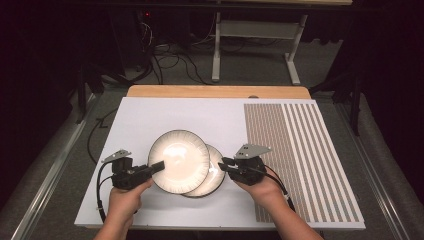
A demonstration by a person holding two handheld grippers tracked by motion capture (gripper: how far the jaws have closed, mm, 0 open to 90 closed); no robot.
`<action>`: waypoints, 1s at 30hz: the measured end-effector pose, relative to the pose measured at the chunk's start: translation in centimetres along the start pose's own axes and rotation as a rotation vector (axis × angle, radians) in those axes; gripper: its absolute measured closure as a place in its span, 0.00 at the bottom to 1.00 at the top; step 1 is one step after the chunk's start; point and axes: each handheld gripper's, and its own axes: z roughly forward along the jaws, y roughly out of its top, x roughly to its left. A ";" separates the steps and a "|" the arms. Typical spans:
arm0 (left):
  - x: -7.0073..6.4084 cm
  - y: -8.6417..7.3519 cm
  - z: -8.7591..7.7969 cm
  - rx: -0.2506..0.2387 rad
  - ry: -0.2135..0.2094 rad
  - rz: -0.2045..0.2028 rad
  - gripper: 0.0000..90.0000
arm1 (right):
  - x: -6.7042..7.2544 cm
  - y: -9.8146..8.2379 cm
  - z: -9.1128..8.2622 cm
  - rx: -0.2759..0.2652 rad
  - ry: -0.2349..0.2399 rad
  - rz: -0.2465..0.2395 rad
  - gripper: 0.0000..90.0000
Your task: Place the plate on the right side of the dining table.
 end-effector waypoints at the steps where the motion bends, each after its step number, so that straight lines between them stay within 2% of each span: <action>1: -0.1 0.0 -0.1 -0.010 0.006 0.020 0.85 | 0.0 0.0 -0.2 -0.006 -0.004 0.004 0.79; 4: -0.7 0.1 -0.2 -0.039 0.015 0.058 0.86 | -0.2 -0.1 -1.3 -0.031 -0.023 0.013 0.75; 5: -0.9 0.1 -0.3 -0.046 0.019 0.085 0.87 | -0.5 -0.2 -2.1 -0.052 -0.034 0.020 0.72; 7: -1.1 0.1 -0.3 -0.052 0.022 0.093 0.87 | -0.6 -0.3 -2.3 -0.057 -0.038 0.026 0.70; 11: -1.3 0.1 -0.4 -0.067 0.023 0.118 0.88 | -1.4 -0.8 -4.4 -0.100 -0.095 0.043 0.59; 13: -1.3 0.1 -0.4 -0.073 0.028 0.140 0.88 | -1.5 -0.9 -4.7 -0.108 -0.102 0.045 0.57; 17: -1.5 0.1 -0.5 -0.081 0.022 0.173 0.88 | -2.1 -1.4 -6.1 -0.131 -0.135 0.048 0.46; 22: -2.1 0.0 -0.7 -0.100 0.031 0.243 0.88 | -2.4 -2.0 -7.3 -0.157 -0.154 0.054 0.36; 23: -2.1 -0.1 -0.7 -0.103 0.033 0.255 0.88 | -2.5 -2.3 -7.8 -0.170 -0.171 0.056 0.32; 24: -2.2 -0.1 -0.8 -0.108 0.035 0.270 0.88 | -2.5 -2.3 -7.8 -0.170 -0.171 0.056 0.32; 27: -2.4 -0.2 -1.0 -0.121 0.039 0.312 0.88 | -2.7 -2.8 -8.9 -0.185 -0.191 0.067 0.22; 30: -2.4 -0.3 -1.0 -0.128 0.041 0.316 0.88 | -2.8 -3.2 -9.5 -0.190 -0.215 0.074 0.17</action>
